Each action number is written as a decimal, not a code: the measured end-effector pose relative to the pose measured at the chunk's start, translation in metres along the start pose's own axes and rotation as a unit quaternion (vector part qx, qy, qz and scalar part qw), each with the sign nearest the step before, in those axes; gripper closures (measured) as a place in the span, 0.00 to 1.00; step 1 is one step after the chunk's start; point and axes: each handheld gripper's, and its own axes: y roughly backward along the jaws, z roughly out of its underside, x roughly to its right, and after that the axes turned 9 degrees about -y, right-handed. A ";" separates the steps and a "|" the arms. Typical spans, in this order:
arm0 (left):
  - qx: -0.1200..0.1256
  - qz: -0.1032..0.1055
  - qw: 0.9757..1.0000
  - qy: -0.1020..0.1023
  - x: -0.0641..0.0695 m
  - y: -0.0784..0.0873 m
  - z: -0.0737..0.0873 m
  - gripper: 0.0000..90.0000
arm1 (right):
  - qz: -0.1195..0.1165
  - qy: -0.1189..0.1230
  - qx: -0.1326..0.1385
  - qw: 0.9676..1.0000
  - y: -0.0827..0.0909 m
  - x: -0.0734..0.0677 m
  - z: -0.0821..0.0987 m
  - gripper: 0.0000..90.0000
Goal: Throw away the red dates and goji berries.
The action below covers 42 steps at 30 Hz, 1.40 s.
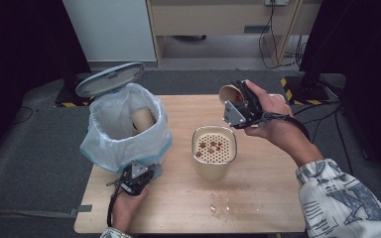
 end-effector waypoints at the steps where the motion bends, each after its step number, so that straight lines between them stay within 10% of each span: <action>1: 0.000 0.000 1.000 0.000 0.000 0.000 0.000 0.99 | -0.002 -0.009 0.000 1.000 0.000 0.001 0.001 0.35; 16: 0.000 0.000 1.000 0.000 0.000 0.000 0.000 0.99 | -0.030 -0.130 0.009 0.991 0.001 0.019 0.028 0.35; 42: 0.000 0.000 1.000 0.001 0.000 0.000 0.000 0.99 | -0.054 -0.300 0.028 0.952 0.010 0.044 0.080 0.35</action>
